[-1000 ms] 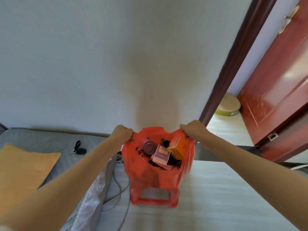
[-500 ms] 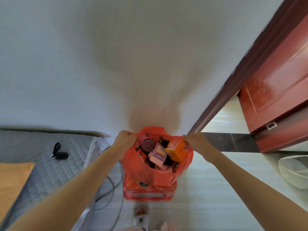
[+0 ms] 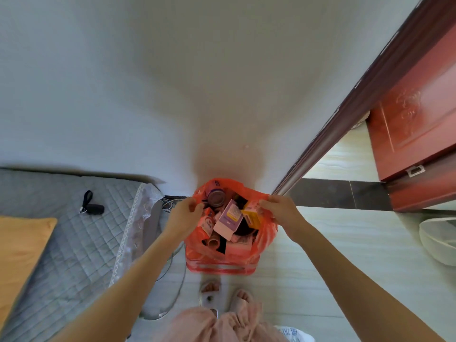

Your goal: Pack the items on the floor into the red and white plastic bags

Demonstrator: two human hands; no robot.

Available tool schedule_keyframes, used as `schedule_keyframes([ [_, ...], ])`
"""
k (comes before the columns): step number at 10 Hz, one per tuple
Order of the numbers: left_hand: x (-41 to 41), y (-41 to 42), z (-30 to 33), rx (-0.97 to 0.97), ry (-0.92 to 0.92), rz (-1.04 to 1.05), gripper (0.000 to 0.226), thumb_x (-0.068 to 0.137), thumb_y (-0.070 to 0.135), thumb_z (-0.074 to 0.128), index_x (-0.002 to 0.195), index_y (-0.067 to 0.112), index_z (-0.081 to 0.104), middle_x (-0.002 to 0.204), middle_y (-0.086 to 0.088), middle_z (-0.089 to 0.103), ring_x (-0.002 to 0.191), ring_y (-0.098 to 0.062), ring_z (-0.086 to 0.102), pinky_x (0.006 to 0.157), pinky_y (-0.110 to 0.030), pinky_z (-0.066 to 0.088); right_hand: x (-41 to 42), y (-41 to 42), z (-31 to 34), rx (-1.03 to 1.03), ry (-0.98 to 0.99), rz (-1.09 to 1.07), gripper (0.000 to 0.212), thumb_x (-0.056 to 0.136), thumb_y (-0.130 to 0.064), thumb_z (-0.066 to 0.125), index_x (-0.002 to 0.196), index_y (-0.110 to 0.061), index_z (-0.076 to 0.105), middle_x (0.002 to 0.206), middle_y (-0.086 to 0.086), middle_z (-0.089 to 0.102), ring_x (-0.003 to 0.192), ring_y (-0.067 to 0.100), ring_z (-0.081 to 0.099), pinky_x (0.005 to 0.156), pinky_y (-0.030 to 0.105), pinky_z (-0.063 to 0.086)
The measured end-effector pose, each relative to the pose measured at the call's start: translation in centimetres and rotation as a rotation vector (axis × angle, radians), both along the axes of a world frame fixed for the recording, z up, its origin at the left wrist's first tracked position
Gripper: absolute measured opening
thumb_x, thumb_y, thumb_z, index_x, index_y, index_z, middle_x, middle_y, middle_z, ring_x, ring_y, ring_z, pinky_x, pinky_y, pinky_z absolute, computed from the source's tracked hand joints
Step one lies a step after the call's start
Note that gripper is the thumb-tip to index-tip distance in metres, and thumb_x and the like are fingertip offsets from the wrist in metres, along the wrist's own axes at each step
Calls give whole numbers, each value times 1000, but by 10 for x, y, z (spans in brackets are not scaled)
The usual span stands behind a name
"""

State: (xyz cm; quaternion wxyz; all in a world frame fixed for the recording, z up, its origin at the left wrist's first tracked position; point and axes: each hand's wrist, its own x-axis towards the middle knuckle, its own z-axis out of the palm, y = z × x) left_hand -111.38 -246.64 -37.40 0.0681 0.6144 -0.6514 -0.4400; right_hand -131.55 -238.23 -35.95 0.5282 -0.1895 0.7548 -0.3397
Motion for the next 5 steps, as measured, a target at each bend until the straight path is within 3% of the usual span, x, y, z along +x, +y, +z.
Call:
schedule_keyframes([
  [1,2,16,-3,4,42,33,9,91,14,47,90,14,56,91,-14,67,83,-22,58,71,-31,42,2,9,-1,-31,11,-28,16,85,-7,61,76,-20,63,80,4,65,81,21,61,87,37,50],
  [2,8,18,-5,-19,39,74,24,91,16,47,110,8,60,102,0,65,99,-17,60,79,-26,43,2,15,-4,-48,67,-33,10,85,-11,62,84,-20,63,94,7,67,95,25,64,93,41,51],
  [3,13,16,-1,-60,15,90,28,90,20,48,112,7,61,101,1,66,98,-18,62,82,-28,44,2,22,-3,-41,123,-34,16,86,-20,62,100,-12,62,104,8,66,99,25,63,92,40,51],
  [4,15,26,13,-164,47,108,35,91,20,51,123,6,53,116,-8,61,110,-23,56,95,-33,42,4,33,1,-96,240,1,27,88,-27,59,111,-12,58,106,2,62,101,19,59,93,37,49],
  [5,19,56,34,-341,2,-18,40,92,19,50,131,10,46,131,-9,50,125,-23,42,95,-27,33,8,52,10,-161,434,95,39,89,-30,58,124,-15,51,118,1,59,108,18,56,93,31,44],
])
